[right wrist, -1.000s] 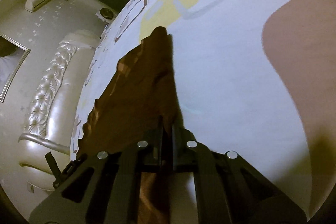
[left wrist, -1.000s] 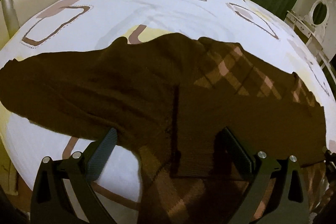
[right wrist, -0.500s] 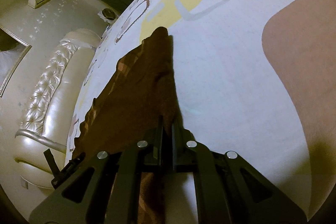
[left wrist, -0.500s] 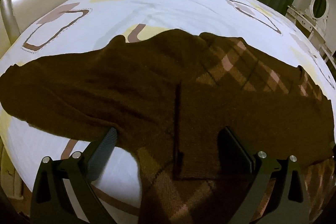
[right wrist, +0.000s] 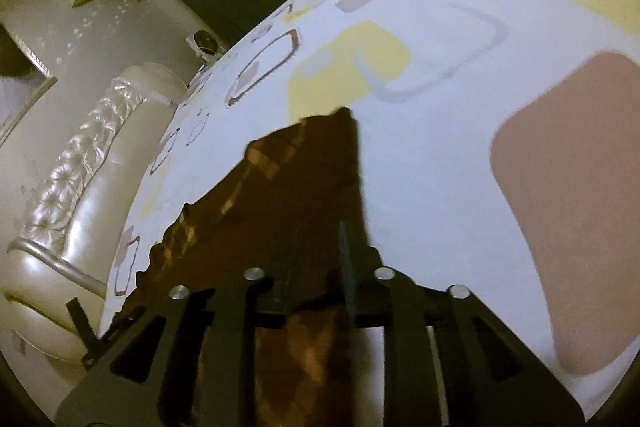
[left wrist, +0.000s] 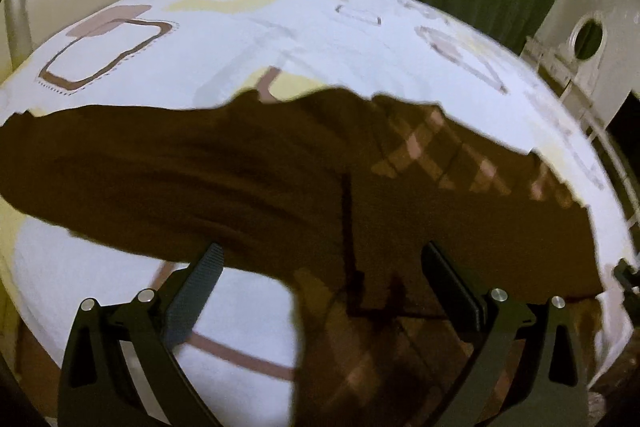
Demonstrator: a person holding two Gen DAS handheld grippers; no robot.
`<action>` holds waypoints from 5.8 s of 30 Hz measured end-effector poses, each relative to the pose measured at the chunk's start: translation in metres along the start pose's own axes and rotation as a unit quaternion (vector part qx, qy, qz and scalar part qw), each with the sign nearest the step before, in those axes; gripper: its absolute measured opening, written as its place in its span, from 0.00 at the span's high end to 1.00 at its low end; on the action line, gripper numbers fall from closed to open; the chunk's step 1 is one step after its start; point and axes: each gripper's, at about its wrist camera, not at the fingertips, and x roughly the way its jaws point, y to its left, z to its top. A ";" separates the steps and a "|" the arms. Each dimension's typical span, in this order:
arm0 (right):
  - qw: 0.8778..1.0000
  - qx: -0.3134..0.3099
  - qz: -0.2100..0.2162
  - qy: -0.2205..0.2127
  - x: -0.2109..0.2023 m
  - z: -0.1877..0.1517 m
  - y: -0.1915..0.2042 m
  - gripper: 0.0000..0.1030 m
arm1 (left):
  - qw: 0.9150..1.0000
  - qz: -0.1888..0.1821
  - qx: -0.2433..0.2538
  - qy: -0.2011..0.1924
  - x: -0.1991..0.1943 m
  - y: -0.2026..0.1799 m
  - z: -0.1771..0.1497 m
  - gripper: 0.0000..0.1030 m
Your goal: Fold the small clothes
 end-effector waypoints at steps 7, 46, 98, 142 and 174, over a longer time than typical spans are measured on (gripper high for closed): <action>0.999 -0.035 0.022 0.006 0.010 -0.013 0.047 0.65 | 0.998 -0.038 -0.053 -0.014 -0.041 0.060 0.015 0.04; 0.996 -0.043 -0.004 0.074 0.065 -0.064 0.073 0.51 | 0.914 -0.114 -0.373 -0.112 -0.068 0.386 0.047 0.17; 0.994 0.053 0.091 0.014 0.012 -0.049 0.008 0.49 | 0.982 -0.172 0.070 0.033 -0.034 -0.199 0.042 0.97; 0.995 -0.018 0.064 0.078 0.047 -0.037 0.080 0.49 | 0.997 -0.032 -0.031 -0.056 -0.045 -0.021 -0.010 0.25; 0.991 0.030 0.051 0.119 0.082 -0.009 0.037 0.44 | 0.995 -0.027 -0.081 -0.042 -0.044 0.021 -0.004 0.25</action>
